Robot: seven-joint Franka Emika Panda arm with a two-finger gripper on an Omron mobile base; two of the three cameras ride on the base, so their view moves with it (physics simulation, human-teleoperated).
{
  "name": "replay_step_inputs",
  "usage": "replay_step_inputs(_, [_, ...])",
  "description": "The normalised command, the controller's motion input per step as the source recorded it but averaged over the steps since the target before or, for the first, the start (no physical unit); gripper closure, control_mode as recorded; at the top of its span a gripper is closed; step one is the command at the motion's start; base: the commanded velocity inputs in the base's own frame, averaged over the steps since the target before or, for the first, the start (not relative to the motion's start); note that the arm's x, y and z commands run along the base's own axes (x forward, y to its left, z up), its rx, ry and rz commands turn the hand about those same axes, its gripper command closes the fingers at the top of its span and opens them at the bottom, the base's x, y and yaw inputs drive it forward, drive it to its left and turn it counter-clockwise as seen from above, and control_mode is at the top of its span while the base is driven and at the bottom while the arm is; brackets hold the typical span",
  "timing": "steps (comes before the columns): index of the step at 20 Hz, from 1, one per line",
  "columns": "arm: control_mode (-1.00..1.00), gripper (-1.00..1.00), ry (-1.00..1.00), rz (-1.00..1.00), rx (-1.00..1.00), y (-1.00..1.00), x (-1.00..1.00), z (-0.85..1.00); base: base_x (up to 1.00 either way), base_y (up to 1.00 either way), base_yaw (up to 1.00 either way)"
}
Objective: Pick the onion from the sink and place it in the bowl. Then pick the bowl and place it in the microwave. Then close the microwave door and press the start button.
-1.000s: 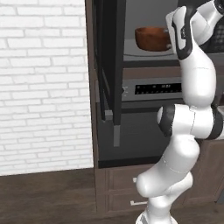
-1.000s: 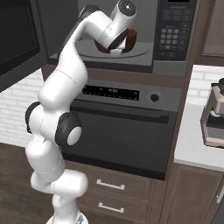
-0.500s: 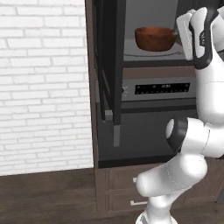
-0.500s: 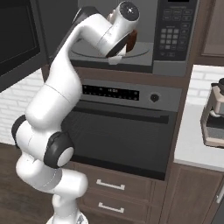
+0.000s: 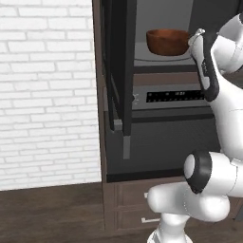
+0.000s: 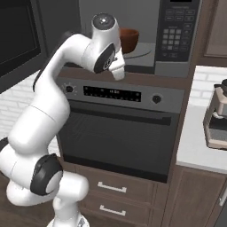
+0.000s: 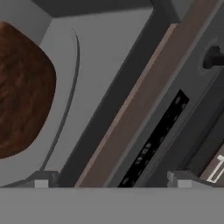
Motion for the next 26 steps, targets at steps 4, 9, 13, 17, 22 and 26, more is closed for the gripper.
replay_step_inputs(4, [-1.00,-1.00,-0.01,-0.11,-0.47,-0.03,-0.29,-0.58,0.00,0.00,0.00])
replay_step_inputs(9, [-1.00,-1.00,-0.05,-0.10,-0.38,-0.34,-0.16,-0.53,0.00,0.00,0.00])
replay_step_inputs(13, [-1.00,-1.00,0.00,-0.26,-0.40,-0.20,-0.02,-0.01,0.00,0.00,0.00])
replay_step_inputs(17, [-1.00,-1.00,0.00,-0.27,-0.43,-0.01,-0.01,-0.07,0.00,0.00,0.00])
replay_step_inputs(22, [-1.00,-1.00,-0.01,-0.28,-0.42,0.01,-0.04,-0.14,0.00,0.00,0.00])
replay_step_inputs(26, [-1.00,-1.00,-0.10,-0.30,-0.42,0.14,-0.30,-0.08,0.00,0.00,0.00])
